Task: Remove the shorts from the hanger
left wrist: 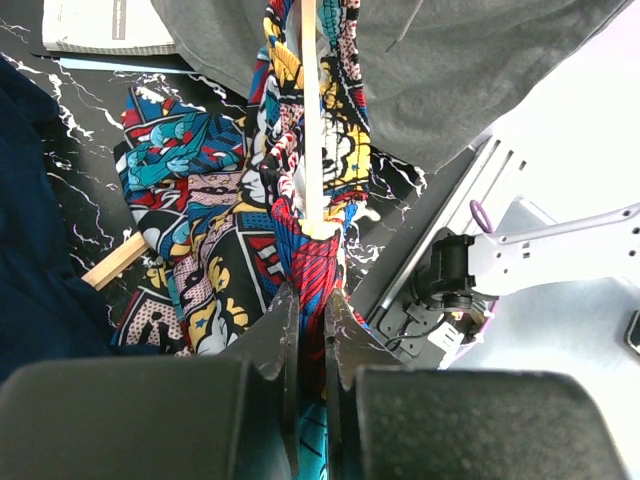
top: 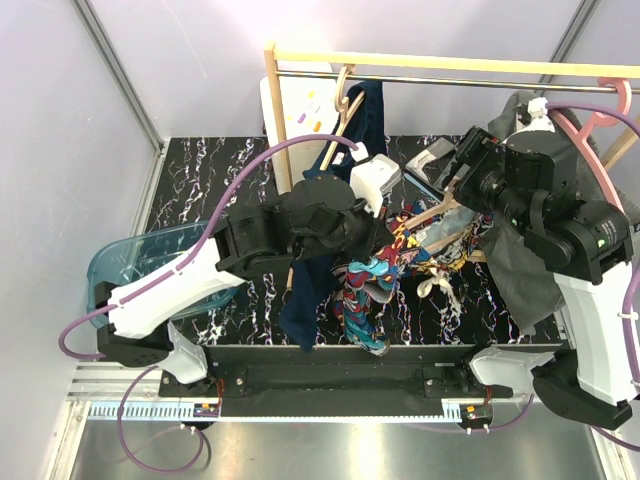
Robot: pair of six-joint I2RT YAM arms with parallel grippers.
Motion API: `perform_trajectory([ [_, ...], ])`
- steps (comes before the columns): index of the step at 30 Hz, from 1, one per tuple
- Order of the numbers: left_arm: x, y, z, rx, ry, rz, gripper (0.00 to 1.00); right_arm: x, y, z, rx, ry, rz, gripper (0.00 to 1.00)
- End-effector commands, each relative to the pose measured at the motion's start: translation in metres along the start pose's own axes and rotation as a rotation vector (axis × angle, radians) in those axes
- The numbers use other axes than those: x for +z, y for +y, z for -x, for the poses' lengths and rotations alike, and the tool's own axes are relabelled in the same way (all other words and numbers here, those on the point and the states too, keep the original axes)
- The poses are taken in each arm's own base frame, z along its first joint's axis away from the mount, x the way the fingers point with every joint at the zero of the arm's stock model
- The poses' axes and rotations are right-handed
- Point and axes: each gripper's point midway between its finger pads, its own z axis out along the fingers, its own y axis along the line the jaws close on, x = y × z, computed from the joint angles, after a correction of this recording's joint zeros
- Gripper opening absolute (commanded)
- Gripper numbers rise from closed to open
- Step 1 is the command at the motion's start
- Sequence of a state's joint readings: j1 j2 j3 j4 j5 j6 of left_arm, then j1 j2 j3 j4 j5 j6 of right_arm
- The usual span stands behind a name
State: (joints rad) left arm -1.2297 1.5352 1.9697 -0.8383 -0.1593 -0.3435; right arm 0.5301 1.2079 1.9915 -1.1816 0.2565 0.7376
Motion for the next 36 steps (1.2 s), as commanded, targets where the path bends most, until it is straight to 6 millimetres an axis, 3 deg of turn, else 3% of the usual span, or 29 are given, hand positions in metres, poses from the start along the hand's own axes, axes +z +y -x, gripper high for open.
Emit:
perform_trajectory([
  [1, -0.030, -0.014, 0.040, -0.046, -0.137, -0.085, 0.00, -0.001, -0.006, 0.008, -0.197, -0.040, 0.002, 0.77],
  [6, -0.033, -0.019, 0.040, -0.051, -0.132, -0.112, 0.00, 0.005, 0.008, 0.016, -0.318, -0.108, 0.102, 0.76],
  [17, -0.035, -0.021, 0.038, -0.073, -0.110, -0.143, 0.00, -0.010, 0.027, 0.037, -0.465, -0.259, 0.236, 0.72],
  [21, -0.037, -0.023, 0.043, -0.076, -0.119, -0.161, 0.00, -0.005, 0.035, 0.025, -0.454, -0.221, 0.294, 0.68],
  [26, -0.039, -0.025, 0.052, -0.084, -0.142, -0.177, 0.00, 0.008, 0.032, 0.013, -0.432, -0.210, 0.306, 0.67],
  [34, -0.041, -0.031, 0.054, -0.099, -0.143, -0.220, 0.00, 0.014, 0.024, 0.020, -0.429, -0.271, 0.267, 0.64],
  [36, -0.041, -0.031, 0.053, -0.099, -0.141, -0.220, 0.00, 0.016, 0.024, 0.020, -0.427, -0.270, 0.262, 0.55],
])
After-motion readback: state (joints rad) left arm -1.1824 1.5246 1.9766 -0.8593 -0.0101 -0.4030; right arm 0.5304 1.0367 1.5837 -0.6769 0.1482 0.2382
